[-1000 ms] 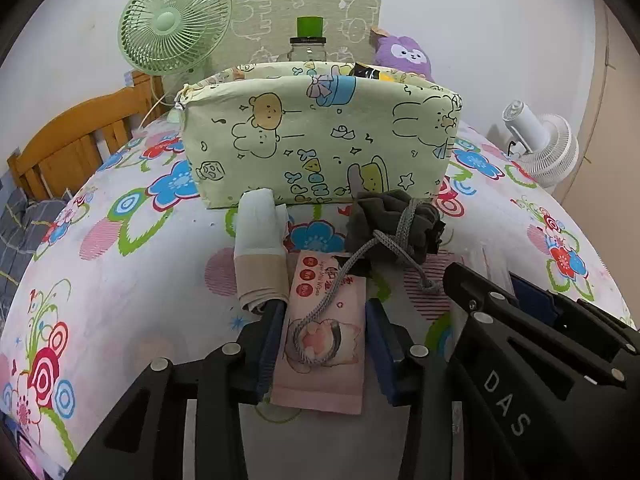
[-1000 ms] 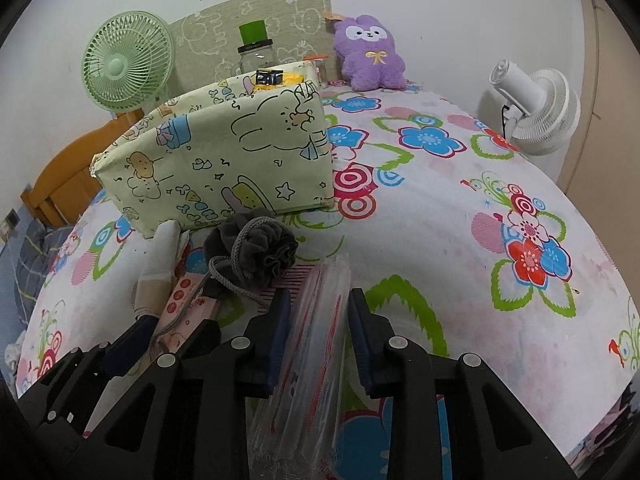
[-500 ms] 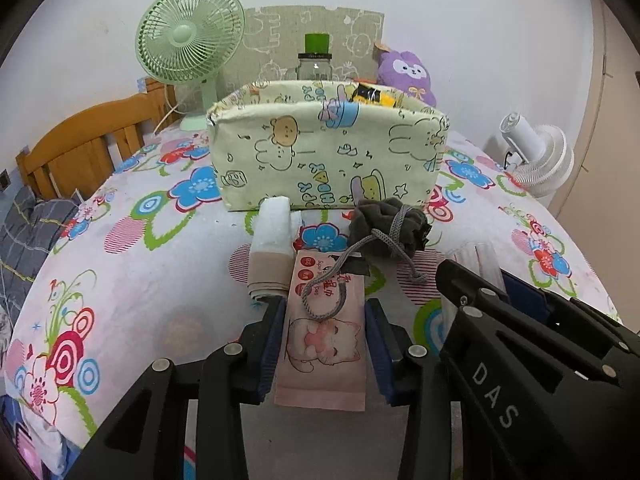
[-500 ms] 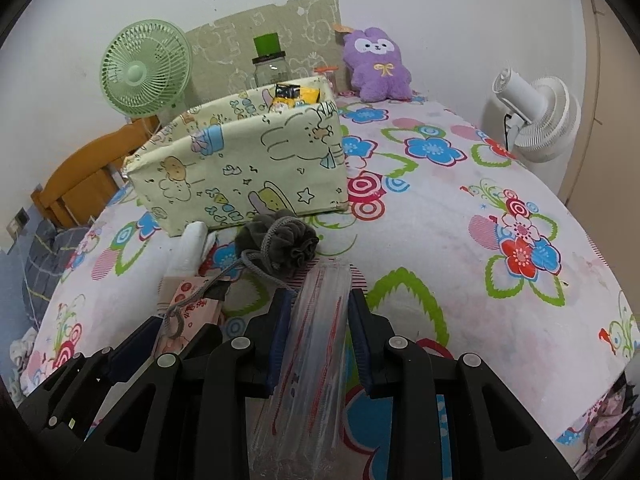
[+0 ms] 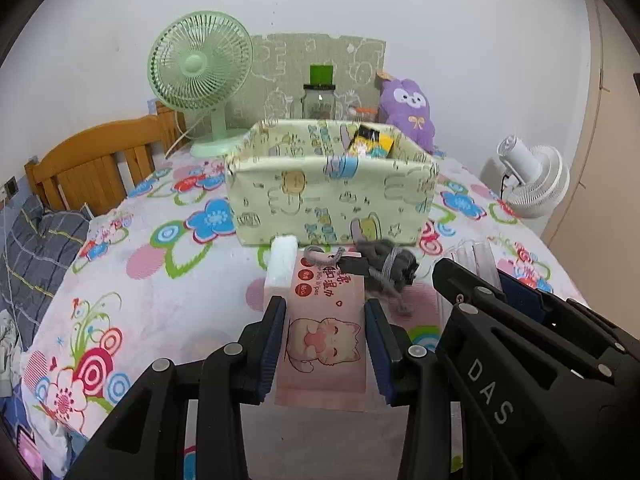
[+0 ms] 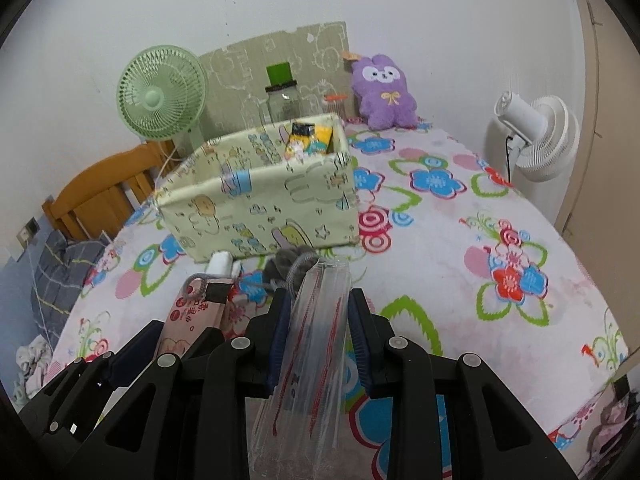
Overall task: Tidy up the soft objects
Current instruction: 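Lift the tissue pack with the left tool while the right tool carries the plastic bags toward the box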
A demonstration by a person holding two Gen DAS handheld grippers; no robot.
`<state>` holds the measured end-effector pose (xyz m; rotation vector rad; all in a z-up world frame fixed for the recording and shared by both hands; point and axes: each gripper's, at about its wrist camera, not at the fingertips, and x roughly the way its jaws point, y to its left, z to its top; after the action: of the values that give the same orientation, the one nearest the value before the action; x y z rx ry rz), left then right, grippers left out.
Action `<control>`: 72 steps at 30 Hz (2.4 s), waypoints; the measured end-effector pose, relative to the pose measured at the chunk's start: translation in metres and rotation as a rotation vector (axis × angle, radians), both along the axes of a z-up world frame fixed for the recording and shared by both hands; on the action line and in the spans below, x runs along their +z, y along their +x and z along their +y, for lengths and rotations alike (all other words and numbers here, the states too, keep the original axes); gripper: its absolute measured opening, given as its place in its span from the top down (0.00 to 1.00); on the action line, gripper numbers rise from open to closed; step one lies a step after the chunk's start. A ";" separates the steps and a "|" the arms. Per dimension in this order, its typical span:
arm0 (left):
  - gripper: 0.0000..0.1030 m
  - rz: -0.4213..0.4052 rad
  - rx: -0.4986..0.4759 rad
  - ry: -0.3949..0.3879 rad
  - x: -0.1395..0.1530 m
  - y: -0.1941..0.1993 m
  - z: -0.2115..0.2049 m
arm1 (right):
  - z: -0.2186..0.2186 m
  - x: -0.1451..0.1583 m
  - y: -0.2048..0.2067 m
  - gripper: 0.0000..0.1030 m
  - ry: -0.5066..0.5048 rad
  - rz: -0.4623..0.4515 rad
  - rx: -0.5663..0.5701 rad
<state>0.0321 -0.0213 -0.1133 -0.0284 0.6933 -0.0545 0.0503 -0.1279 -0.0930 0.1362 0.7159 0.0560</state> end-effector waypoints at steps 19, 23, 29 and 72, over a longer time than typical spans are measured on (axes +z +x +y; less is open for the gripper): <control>0.61 -0.078 0.015 -0.011 0.044 0.001 0.004 | 0.005 0.048 0.005 0.68 -0.008 -0.082 0.034; 0.61 -0.095 0.016 -0.013 0.052 0.001 0.004 | 0.006 0.057 0.006 0.68 -0.009 -0.099 0.038; 0.61 -0.119 0.018 -0.015 0.064 0.002 0.006 | 0.009 0.069 0.006 0.68 -0.011 -0.124 0.047; 0.61 -0.170 0.014 -0.040 0.094 0.054 0.016 | 0.020 0.102 0.060 0.69 -0.041 -0.179 0.100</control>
<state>0.0862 -0.0056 -0.0191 -0.0663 0.5216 -0.0569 0.1103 -0.1081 0.0094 0.0556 0.5448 0.1473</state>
